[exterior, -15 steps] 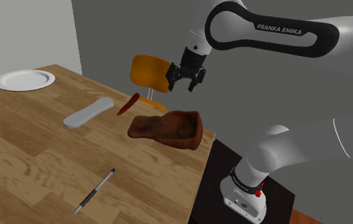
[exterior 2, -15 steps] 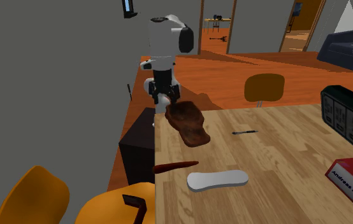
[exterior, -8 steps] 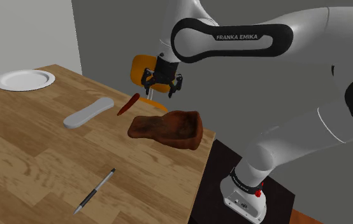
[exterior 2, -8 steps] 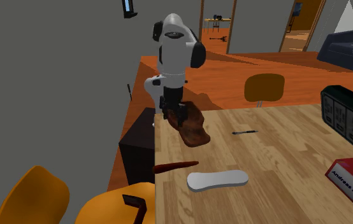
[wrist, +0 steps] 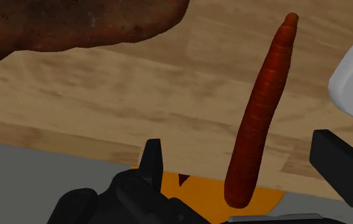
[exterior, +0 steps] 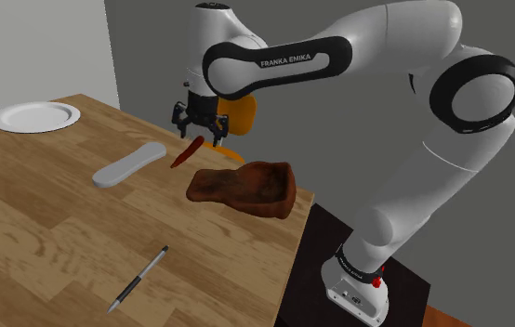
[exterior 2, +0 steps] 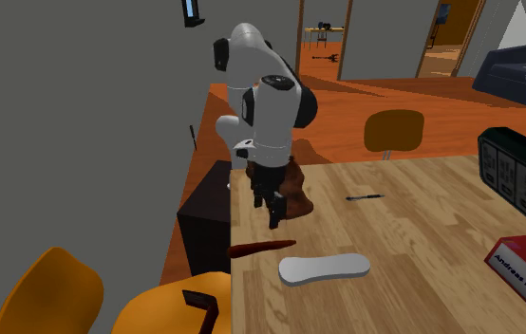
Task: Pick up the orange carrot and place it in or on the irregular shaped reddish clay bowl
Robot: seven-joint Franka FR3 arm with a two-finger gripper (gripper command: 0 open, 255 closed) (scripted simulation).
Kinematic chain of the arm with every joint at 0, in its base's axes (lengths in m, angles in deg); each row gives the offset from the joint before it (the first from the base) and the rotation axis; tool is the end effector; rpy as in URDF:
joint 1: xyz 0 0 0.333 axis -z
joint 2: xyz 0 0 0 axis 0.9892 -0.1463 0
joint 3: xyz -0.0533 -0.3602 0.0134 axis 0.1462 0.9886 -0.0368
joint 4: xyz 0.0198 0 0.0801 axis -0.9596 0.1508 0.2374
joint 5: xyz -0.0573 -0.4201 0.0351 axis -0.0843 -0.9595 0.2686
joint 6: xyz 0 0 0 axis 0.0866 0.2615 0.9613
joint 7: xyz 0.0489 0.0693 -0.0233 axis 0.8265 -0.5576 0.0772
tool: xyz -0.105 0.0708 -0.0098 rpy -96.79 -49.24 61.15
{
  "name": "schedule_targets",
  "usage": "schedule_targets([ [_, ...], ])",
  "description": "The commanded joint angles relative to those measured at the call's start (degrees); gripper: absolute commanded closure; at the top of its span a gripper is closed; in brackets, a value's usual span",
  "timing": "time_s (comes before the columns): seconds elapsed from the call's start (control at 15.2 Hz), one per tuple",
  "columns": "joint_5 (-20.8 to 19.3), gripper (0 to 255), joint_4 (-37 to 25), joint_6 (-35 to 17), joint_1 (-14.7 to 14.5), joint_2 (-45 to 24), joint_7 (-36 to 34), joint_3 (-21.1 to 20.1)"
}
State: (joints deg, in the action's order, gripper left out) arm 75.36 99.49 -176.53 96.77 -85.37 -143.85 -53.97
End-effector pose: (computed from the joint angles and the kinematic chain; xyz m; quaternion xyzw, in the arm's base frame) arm 0.5312 0.2473 0.5041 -0.8959 0.4404 -0.0587 0.0001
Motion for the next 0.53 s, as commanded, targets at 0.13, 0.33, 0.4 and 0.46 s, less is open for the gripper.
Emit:
schedule_targets([
  [0.13,-9.3,0,-7.7,0.8,-1.6,-11.3,-13.4,-0.9],
  [0.33,-10.1,0,-6.3,-1.2,-1.9,-12.2,-13.9,-0.4],
  [0.4,-10.4,0,-5.9,-1.8,-2.0,-12.5,-14.1,-0.3],
  [0.46,-10.7,0,-5.4,-2.5,-2.0,-12.8,-14.3,-0.2],
])
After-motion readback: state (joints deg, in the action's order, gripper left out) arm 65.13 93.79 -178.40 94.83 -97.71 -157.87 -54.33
